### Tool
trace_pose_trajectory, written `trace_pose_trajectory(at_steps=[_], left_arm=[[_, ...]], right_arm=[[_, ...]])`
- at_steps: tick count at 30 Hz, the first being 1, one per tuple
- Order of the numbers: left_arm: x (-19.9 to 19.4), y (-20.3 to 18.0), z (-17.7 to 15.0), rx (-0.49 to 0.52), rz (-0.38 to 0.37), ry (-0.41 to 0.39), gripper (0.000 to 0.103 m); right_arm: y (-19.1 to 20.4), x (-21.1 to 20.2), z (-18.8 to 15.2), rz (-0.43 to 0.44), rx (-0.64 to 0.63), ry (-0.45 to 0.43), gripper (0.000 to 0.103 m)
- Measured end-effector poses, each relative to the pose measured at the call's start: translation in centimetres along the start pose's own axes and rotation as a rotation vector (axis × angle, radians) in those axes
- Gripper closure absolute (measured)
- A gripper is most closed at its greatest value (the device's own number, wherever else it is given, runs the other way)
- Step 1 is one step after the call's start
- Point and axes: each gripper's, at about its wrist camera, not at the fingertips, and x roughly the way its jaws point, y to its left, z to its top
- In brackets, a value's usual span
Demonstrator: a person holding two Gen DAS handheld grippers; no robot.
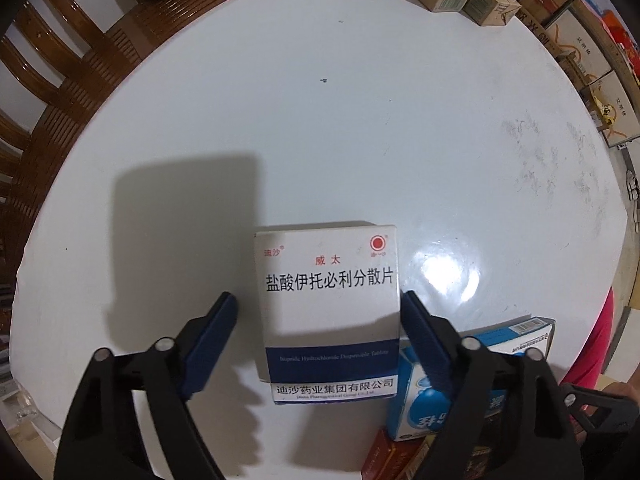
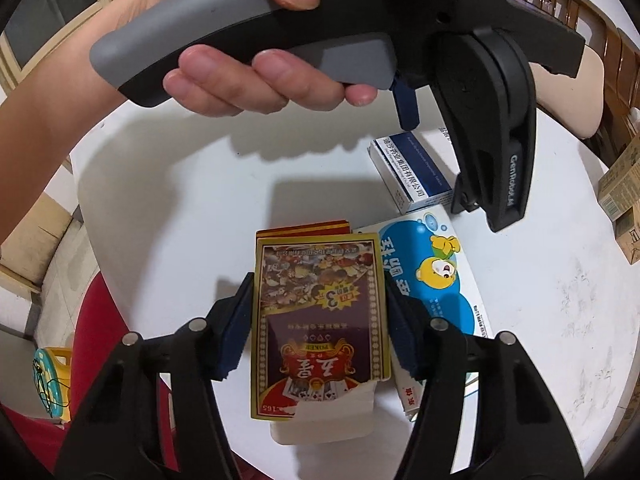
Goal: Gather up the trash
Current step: 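Grasp the white medicine box with the left gripper while the right gripper grasps the gold card box, then carry the medicine box and gold card box down toward the trash bag with both tools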
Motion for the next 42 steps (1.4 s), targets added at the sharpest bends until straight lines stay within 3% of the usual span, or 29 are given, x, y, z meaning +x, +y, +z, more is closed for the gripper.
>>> trace_pose_trajectory(at_steps=[5,14,22,34,42], left_arm=[[-0.6,0.0,-0.2,-0.026,-0.003,-0.015,0.044],[-1.6,0.3,-0.9,-0.100,0.019,-0.059,0.044],[-6.0,0.5,-3.3,-0.187,0.051,-0.150,0.044],[-15.5,-4.9,-14.0,-0.237,0.182,-0.347,0.044],[-17.3,-10.5,-21.2,-0.233,0.173,-0.430,0.044]], right_arm=[[-0.6,-0.7,0.1,-0.002,0.018,-0.025,0.044],[-1.8,-3.3,0.3,-0.041,0.053,-0.078,0.044],[-3.5,-6.6,0.3,-0.112,0.084,-0.150,0.044],[-3.0,-17.8,-2.3,-0.234,0.121,-0.377,0.044],[0.2,-22.6,-6.2,-0.249,0.115,-0.463,0.044]])
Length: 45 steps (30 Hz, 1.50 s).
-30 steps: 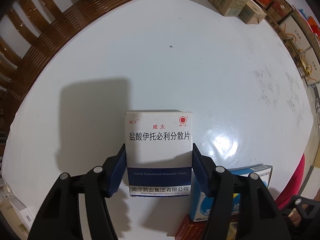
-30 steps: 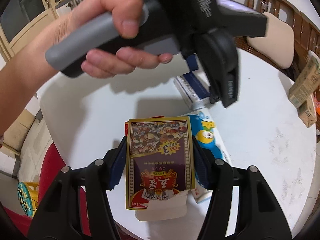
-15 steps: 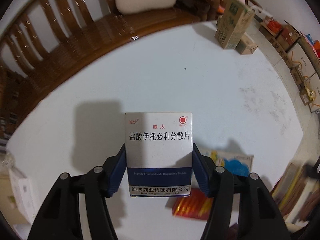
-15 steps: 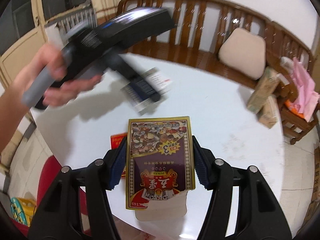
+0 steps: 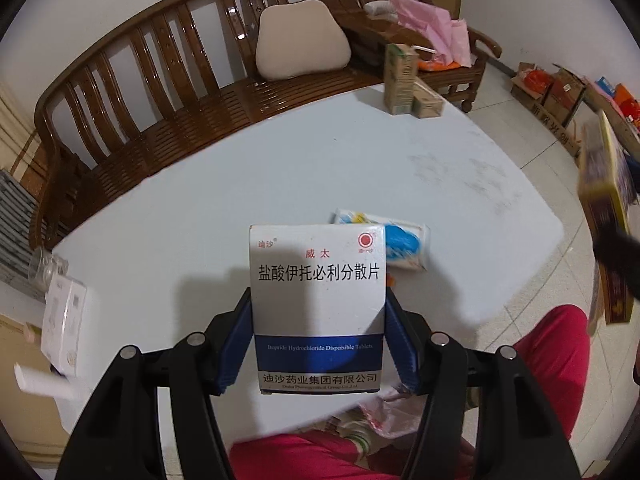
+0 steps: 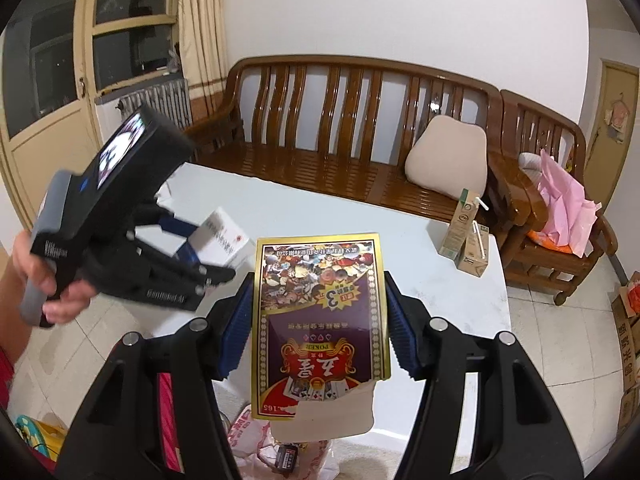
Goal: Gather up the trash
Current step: 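Carry the medicine box and gold card box down toward the trash bag with both tools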
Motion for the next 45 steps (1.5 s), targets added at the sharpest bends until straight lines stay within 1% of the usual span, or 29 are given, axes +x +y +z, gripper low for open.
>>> trace_pose_trajectory(at_steps=[4,11,15,19,26,34,41,45], left_arm=[[-1.3,-1.7,-2.8,0.003,0.009,-0.027,0.044],[-3.1,-4.7,-7.5,0.012,-0.014,-0.050,0.044],[-3.4,-5.9,-9.5,0.007,-0.035,-0.050,0.044],[-3.7,-7.1,-11.3,0.008,-0.039,-0.057,0.044],[-3.4,-8.2,-13.8,-0.009,-0.055,-0.046,0.044],[-1.1,-8.9,-15.6,-0.050,-0.083,-0.003,0.044],[2.1,-9.2,-17.1,-0.099,-0.111,0.050,0.044],[4.0,-9.6,-17.9,-0.113,-0.114,0.082,0.044]], right_arm=[[1.1,-2.5,-1.5,0.010,0.008,-0.024,0.044],[3.3,-5.2,-4.5,0.024,0.001,-0.029,0.044],[4.1,-6.3,-6.1,0.030,0.007,-0.024,0.044],[5.0,-7.5,-7.8,0.025,0.001,-0.019,0.044],[6.4,-8.0,-10.1,0.036,0.004,0.003,0.044],[7.5,-7.4,-12.6,0.040,0.008,0.041,0.044],[7.8,-5.8,-14.6,0.036,0.026,0.088,0.044],[7.7,-4.8,-16.1,0.029,0.040,0.118,0.044]])
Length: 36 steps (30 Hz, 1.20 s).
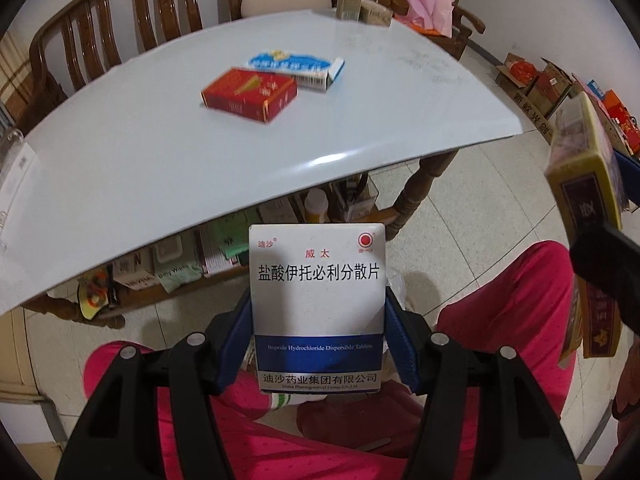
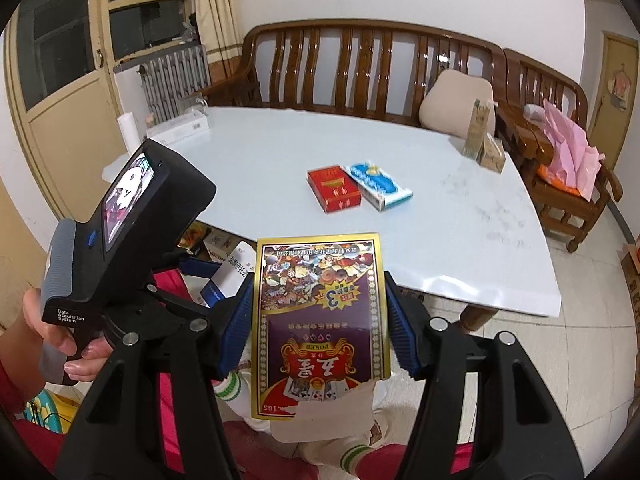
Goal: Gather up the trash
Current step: 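Carry the medicine box and gold card box down toward the trash bag with both tools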
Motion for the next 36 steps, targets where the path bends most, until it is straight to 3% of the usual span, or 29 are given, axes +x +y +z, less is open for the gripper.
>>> trace_pose_trajectory(at_steps=[24,36], left_arm=[[12.4,1.8,-0.9,-0.148,-0.075,0.216,0.044],[19.5,3.7,-1.2,-0.309,-0.123,0.316,0.044]], right_arm=[[-2.3,10.0,-7.2,-0.003,0.118,0.202,0.044],[-3.8,16.3,-11.5,-0.018,0.170,0.319,0.044]])
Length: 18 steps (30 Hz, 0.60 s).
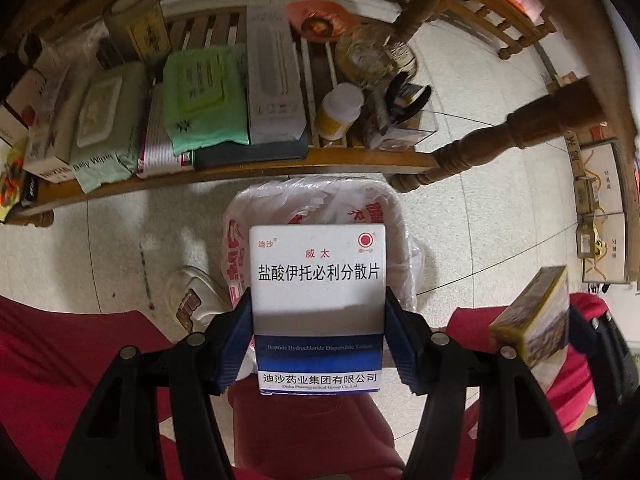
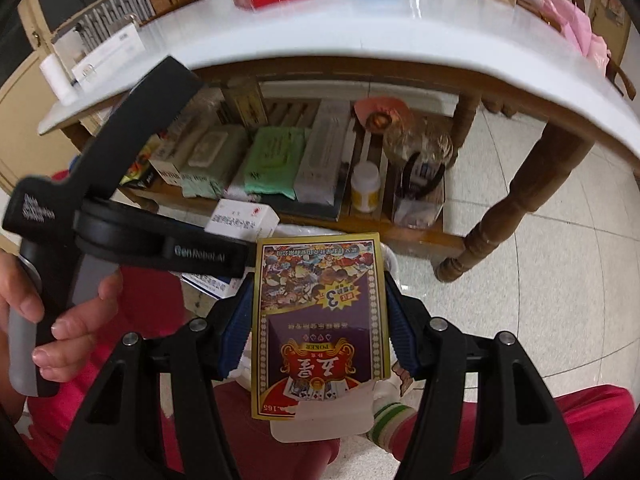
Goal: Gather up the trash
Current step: 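Open both grippers to drop the two boxes into the bag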
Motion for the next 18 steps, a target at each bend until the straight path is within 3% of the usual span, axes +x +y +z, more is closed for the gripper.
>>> trace_pose_trajectory(at_steps=[18], left_arm=[[10.5,3.0,2.3,-0.151,-0.041,0.221,0.044]], right_arm=[[-1.5,12.8,-3.6,0.016,0.090,0.266,0.044]])
